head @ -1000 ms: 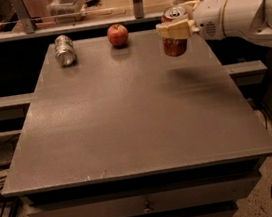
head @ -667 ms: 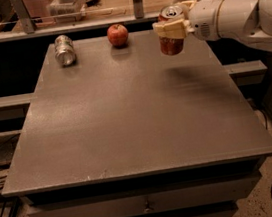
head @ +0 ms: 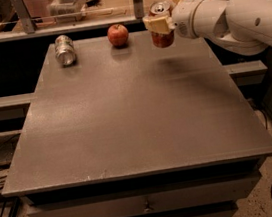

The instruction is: Move coke can near apple

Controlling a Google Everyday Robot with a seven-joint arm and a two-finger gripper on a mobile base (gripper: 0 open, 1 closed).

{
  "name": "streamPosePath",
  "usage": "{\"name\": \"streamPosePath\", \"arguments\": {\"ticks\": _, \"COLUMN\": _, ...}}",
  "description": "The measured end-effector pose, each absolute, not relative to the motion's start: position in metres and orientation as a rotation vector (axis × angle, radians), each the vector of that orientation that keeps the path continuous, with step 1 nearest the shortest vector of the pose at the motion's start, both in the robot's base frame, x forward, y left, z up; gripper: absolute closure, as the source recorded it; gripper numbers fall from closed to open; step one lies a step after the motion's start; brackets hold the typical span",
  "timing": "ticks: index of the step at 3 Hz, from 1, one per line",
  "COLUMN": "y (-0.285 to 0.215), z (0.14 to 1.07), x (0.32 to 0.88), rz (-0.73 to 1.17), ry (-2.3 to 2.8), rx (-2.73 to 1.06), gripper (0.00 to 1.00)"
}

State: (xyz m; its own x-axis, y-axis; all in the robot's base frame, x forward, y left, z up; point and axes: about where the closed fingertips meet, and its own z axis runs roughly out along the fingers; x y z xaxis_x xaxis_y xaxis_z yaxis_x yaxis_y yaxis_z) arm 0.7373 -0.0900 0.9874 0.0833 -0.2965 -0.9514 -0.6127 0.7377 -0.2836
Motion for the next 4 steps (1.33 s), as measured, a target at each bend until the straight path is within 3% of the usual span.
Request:
{"name": "streamPosePath", "arguments": {"ticks": 2, "y": -0.082, "z": 0.966, "x": 0.787, "rz": 0.237, "ry": 1.608, "rx": -0.768, "gripper": 1.0}}
{"name": "streamPosePath", "arguments": {"ticks": 4, "y": -0.066, "z": 0.929, "x": 0.819, "rz": 0.399, "ry": 1.699, "rx": -0.739, "gripper": 1.0}}
